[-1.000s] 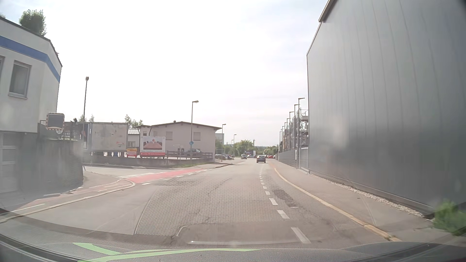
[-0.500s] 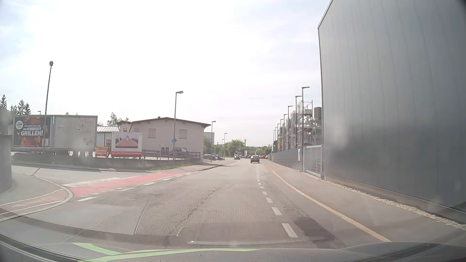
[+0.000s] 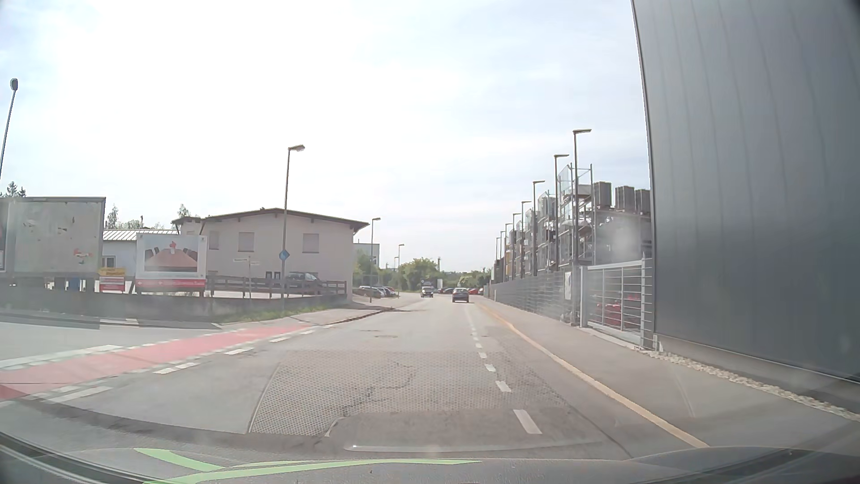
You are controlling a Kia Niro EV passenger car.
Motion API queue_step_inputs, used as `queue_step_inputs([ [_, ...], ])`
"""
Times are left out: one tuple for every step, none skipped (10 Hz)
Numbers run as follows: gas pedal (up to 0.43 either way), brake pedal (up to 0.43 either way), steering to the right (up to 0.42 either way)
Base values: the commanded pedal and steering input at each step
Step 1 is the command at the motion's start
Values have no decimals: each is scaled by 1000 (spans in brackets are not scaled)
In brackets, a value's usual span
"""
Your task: Follow the waypoints while adhering to traffic rules and regulations
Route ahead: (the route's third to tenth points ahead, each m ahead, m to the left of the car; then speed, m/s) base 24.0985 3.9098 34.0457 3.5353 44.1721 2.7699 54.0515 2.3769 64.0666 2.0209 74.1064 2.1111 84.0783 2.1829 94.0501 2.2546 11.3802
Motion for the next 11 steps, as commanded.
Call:
queue_step_inputs([
  [59,0,17],
  [59,0,17],
  [59,0,17],
  [59,0,17],
  [59,0,16],
  [59,0,16],
  [59,0,16],
  [59,0,15],
  [59,0,15],
  [59,0,13],
  [59,0,11],
])
